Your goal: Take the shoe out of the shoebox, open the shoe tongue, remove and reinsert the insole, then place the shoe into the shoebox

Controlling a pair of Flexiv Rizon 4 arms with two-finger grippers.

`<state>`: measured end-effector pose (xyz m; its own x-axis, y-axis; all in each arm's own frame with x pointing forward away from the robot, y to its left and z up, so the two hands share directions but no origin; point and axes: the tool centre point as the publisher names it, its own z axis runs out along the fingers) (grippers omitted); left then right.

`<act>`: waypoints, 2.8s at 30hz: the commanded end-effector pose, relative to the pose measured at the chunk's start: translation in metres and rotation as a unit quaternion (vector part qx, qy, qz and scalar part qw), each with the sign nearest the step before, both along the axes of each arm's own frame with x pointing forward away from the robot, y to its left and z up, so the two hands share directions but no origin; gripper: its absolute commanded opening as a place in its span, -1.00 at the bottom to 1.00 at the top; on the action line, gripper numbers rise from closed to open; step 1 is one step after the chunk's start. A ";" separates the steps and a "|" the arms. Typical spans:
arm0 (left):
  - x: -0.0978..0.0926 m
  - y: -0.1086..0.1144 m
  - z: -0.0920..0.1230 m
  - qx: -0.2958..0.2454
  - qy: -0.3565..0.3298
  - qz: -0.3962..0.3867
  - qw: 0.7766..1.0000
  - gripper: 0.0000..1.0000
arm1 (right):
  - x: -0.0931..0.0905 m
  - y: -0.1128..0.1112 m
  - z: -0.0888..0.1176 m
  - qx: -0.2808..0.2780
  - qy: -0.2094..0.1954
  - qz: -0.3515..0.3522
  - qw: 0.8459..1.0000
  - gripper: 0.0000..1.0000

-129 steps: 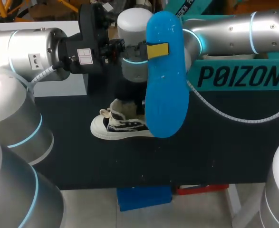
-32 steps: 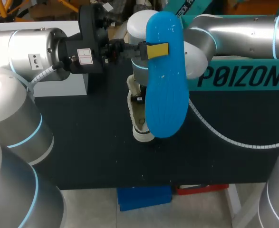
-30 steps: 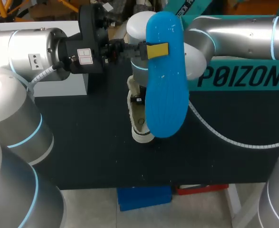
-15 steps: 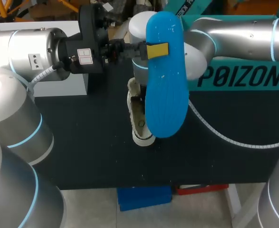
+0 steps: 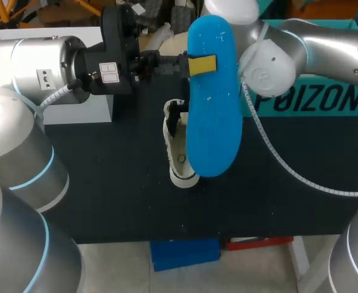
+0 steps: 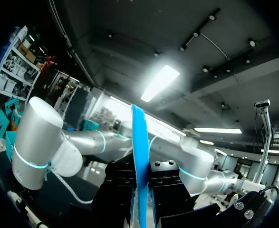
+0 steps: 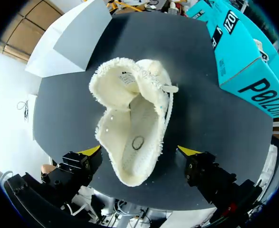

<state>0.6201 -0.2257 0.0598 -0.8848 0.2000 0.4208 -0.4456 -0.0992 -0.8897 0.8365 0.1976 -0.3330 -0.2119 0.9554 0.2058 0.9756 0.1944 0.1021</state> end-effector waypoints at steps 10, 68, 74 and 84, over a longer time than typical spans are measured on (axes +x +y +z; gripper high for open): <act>-0.001 0.000 -0.001 0.002 0.001 0.000 1.000 -1.00 | -0.008 -0.022 0.010 0.226 0.016 0.049 0.973 1.00; -0.001 0.000 -0.001 0.002 0.001 0.000 1.000 -1.00 | -0.007 -0.049 0.097 0.521 -0.017 -0.032 0.853 1.00; 0.000 0.000 -0.001 -0.004 -0.019 -0.007 1.000 -1.00 | -0.007 -0.049 0.097 0.521 -0.017 -0.032 0.853 1.00; 0.009 -0.002 -0.064 -0.004 -0.180 -0.019 0.983 -1.00 | -0.007 -0.049 0.097 0.521 -0.017 -0.032 0.853 1.00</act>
